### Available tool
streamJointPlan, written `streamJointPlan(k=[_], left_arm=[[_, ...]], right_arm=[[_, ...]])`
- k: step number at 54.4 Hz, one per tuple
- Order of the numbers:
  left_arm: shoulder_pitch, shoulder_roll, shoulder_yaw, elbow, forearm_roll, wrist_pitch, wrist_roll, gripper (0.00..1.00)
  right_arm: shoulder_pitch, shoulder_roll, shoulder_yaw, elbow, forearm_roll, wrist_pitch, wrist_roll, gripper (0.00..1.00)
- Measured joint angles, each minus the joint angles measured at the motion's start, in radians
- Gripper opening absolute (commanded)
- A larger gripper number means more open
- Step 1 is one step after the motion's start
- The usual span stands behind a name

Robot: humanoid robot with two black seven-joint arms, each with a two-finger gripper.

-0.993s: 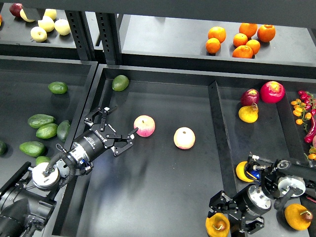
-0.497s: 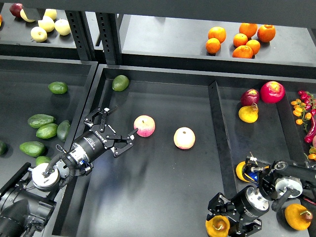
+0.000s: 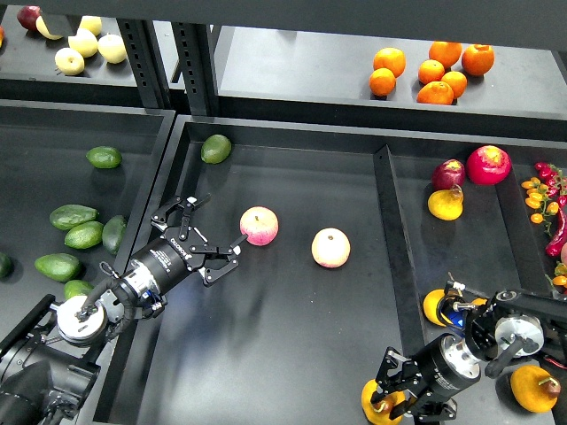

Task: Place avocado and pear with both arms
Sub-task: 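Move the right gripper down to the yellow pear nearest the robot, then close the right gripper on the yellow pear and carry it toward the pears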

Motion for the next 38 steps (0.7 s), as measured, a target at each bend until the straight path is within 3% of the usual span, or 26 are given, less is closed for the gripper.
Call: streamJointPlan(k=[15, 38], left_arm=[[0.0, 0.0, 0.0, -0.001, 0.001, 0.0, 0.0, 0.99], [0.003, 0.0, 0.0, 0.006, 0.002, 0.0, 0.0, 0.99]], right_arm=[[0.028, -0.033, -0.008, 0.038, 0.11, 0.0, -0.001, 0.04], [0.23, -0.157, 0.0, 0.07, 0.396, 0.0, -0.001, 0.06]])
